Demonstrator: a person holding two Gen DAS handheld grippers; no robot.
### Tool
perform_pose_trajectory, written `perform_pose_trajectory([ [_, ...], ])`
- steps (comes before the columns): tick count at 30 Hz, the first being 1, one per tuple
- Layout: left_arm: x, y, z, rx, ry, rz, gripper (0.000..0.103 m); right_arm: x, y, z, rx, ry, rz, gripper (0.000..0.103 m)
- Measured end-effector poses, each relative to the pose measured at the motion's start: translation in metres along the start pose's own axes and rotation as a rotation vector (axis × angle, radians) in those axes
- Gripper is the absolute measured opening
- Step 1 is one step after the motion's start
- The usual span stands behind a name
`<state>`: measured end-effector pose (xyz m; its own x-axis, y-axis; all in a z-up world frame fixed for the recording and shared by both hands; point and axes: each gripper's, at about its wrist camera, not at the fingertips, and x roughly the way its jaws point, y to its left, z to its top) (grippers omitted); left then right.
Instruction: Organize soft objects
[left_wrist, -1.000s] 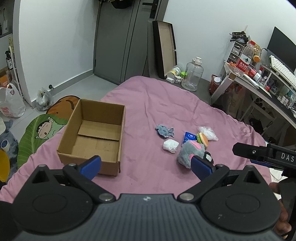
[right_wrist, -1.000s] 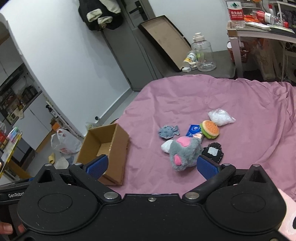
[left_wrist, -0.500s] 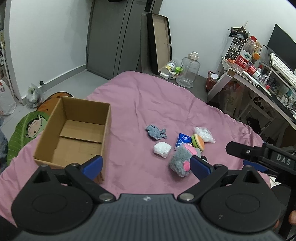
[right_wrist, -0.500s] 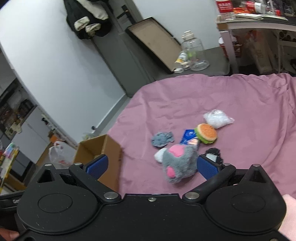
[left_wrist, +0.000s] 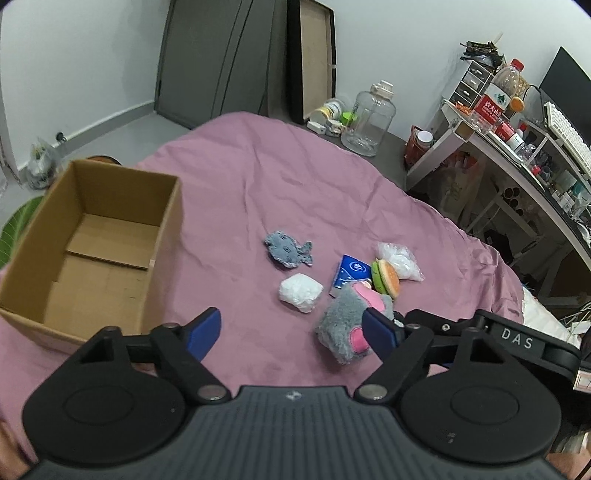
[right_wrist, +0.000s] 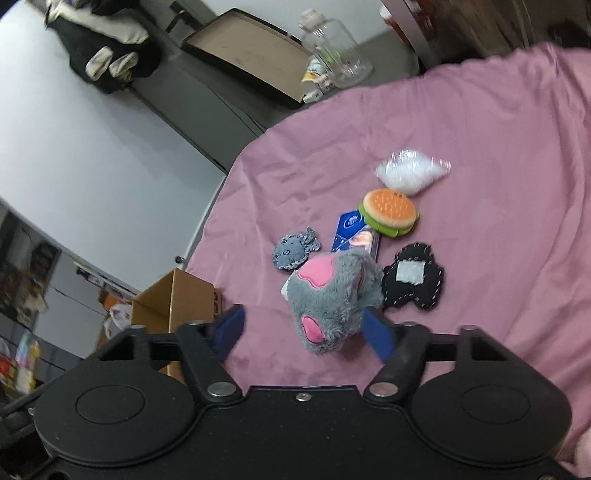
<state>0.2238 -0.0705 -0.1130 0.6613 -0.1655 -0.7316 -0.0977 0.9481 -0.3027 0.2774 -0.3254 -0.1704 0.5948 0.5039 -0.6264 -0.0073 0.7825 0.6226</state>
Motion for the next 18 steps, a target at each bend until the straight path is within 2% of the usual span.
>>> perform_pose_trajectory([
  [5, 0.027, -0.006, -0.001, -0.027, 0.038, -0.038, 0.07, 0.01, -0.012, 0.004, 0.047, -0.018, 0.018, 0.047],
  [10, 0.052, -0.015, 0.0, -0.028, 0.042, -0.068, 0.062, 0.023, -0.023, 0.009, 0.091, -0.009, 0.063, 0.044],
  [15, 0.076, -0.017, 0.005, -0.053, 0.061, -0.097, 0.06, 0.037, -0.031, 0.014, 0.114, -0.006, 0.07, 0.044],
  [18, 0.09, -0.016, 0.007, -0.076, 0.068, -0.106, 0.055, 0.044, -0.039, 0.016, 0.138, -0.003, 0.084, 0.039],
])
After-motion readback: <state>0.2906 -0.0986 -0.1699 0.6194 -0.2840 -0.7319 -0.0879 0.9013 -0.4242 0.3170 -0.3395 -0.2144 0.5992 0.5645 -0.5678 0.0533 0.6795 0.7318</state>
